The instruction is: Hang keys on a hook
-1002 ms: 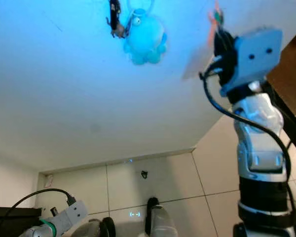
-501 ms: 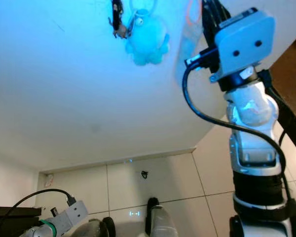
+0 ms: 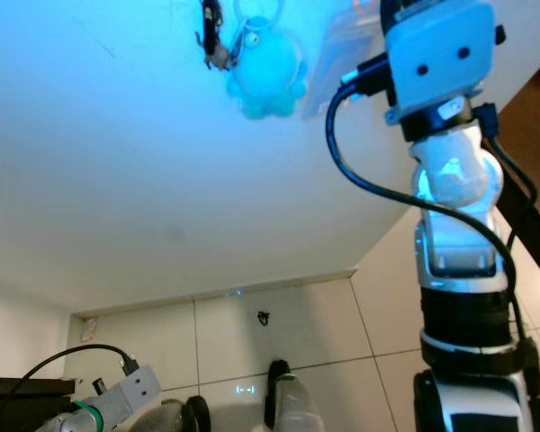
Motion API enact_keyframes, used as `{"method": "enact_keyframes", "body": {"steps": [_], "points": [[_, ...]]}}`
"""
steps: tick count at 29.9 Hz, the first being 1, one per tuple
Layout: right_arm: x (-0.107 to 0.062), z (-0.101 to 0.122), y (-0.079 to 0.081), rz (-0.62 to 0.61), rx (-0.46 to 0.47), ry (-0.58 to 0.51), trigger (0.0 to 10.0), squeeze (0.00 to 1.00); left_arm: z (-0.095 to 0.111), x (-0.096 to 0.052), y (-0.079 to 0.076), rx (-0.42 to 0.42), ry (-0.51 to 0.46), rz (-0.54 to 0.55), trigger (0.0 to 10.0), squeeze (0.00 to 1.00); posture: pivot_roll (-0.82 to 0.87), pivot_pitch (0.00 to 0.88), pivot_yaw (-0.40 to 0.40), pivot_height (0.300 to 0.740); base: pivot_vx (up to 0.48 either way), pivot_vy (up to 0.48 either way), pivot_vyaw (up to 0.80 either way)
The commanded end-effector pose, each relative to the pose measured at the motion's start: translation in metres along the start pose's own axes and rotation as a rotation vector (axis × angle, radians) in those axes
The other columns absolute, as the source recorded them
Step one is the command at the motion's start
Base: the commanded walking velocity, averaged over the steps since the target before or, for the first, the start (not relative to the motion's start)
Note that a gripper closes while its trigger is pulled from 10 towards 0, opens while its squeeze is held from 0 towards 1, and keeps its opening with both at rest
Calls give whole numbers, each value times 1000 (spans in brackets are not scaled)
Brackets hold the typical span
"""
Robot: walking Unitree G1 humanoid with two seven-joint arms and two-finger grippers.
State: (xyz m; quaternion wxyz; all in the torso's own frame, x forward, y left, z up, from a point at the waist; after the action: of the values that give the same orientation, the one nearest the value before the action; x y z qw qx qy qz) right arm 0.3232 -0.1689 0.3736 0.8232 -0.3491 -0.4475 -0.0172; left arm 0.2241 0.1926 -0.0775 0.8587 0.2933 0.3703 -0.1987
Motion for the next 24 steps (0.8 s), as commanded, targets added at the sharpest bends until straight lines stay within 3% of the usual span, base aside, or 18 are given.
{"method": "enact_keyframes", "body": {"steps": [1,8,19,22,24], "points": [[2,2,-1,-8,-15,-17,10000,0,-16,-4,-9,3,53,-25,10000,0,-167,223,87,740,0,0,0],[13,-14,8,-21,-11,33,10000,0,-16,-4,-8,5,53,-26,10000,0,-162,228,90,740,0,0,0],[22,-18,19,-12,22,34,10000,0,-17,-4,-8,2,55,-23,10000,0,-156,231,89,740,0,0,0],[35,7,31,7,82,-95,10000,0,-18,-4,-9,-12,58,-19,10000,0,-144,236,84,740,0,0,0],[35,7,31,7,82,-95,10000,0,-18,-4,-9,-12,58,-19,10000,0,-144,236,84,740,0,0,0]]}}
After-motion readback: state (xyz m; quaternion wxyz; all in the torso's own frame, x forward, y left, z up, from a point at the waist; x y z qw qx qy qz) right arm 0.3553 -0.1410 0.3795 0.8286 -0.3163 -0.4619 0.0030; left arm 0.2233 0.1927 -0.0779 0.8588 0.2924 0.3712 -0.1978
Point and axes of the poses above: a point about 5 cm out from each wrist's last joint towards the gripper, its own x axis pointing out of the wrist towards the gripper, its own z axis along the axis of the wrist's last joint, y = z × x, the point moved 2 cm from there along x, pointing out of the wrist towards the gripper, and after that the axes turned 12 degrees about -x, right-handed, at the moved point
